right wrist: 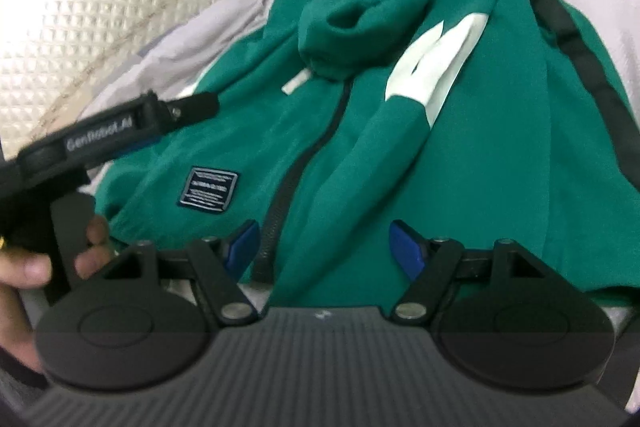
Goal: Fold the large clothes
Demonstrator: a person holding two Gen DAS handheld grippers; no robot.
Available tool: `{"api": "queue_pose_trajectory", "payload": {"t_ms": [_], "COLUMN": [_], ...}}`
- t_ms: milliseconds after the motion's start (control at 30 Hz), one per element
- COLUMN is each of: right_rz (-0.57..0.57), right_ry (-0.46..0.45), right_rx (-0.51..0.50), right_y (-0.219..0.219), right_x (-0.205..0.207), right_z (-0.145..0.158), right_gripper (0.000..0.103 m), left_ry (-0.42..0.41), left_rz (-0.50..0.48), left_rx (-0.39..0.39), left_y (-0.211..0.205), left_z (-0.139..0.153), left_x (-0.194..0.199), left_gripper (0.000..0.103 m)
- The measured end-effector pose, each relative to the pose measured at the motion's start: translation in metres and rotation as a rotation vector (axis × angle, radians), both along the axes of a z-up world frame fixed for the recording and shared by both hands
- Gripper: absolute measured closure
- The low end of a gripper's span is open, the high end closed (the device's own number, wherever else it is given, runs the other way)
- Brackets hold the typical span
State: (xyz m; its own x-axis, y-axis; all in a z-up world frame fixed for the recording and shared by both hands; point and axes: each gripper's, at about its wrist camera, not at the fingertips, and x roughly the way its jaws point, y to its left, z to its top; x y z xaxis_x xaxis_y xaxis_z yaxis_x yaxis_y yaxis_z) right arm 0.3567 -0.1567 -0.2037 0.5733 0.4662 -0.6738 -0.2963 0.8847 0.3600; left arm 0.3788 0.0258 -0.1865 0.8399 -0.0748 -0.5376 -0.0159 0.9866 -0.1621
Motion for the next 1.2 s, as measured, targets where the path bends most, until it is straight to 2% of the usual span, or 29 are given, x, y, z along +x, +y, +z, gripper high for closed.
{"api": "queue_pose_trajectory", "payload": {"t_ms": [133,200,300,333,433,533,733,1067,1200], "right_rz": [0.051,0.066,0.057,0.035,-0.021,-0.075,-0.141,-0.38,-0.499], "right_ry": [-0.006,-0.027,-0.047,-0.05,-0.018,-0.032,-0.122,-0.241,-0.295], "right_rx": [-0.087,-0.149,-0.22,-0.238,-0.187,-0.14,-0.17,-0.34,-0.501], "right_y": [0.016,0.024,0.025,0.022,0.002,-0.021,-0.066,-0.182,-0.23], "right_x": [-0.004,-0.005,-0.007,-0.007,-0.004,-0.006,-0.002,0.061,0.1], "right_z": [-0.01,-0.014,-0.017,-0.016,-0.008,0.012,0.063,0.13,0.139], "right_gripper": [0.029,0.033,0.06,0.077,0.091,0.093,0.094,0.096,0.096], "left_ry": [0.024,0.04,0.051,0.057,0.065,0.056,0.029,0.02,0.021], "left_rz": [0.008,0.013,0.008,0.009,0.011,0.013,0.019,0.033,0.042], "left_rx": [0.004,0.013,-0.006,-0.007,0.006,0.005,-0.046,-0.075,-0.075], "left_y": [0.006,0.007,0.01,0.01,0.008,0.01,0.019,0.026,0.029], "left_z": [-0.011,-0.016,-0.023,-0.025,-0.03,-0.031,-0.025,-0.021,-0.021], "left_x": [0.017,0.025,0.032,0.035,0.038,0.039,0.038,0.039,0.041], "left_gripper": [0.008,0.008,0.008,0.008,0.008,0.008,0.008,0.007,0.006]}}
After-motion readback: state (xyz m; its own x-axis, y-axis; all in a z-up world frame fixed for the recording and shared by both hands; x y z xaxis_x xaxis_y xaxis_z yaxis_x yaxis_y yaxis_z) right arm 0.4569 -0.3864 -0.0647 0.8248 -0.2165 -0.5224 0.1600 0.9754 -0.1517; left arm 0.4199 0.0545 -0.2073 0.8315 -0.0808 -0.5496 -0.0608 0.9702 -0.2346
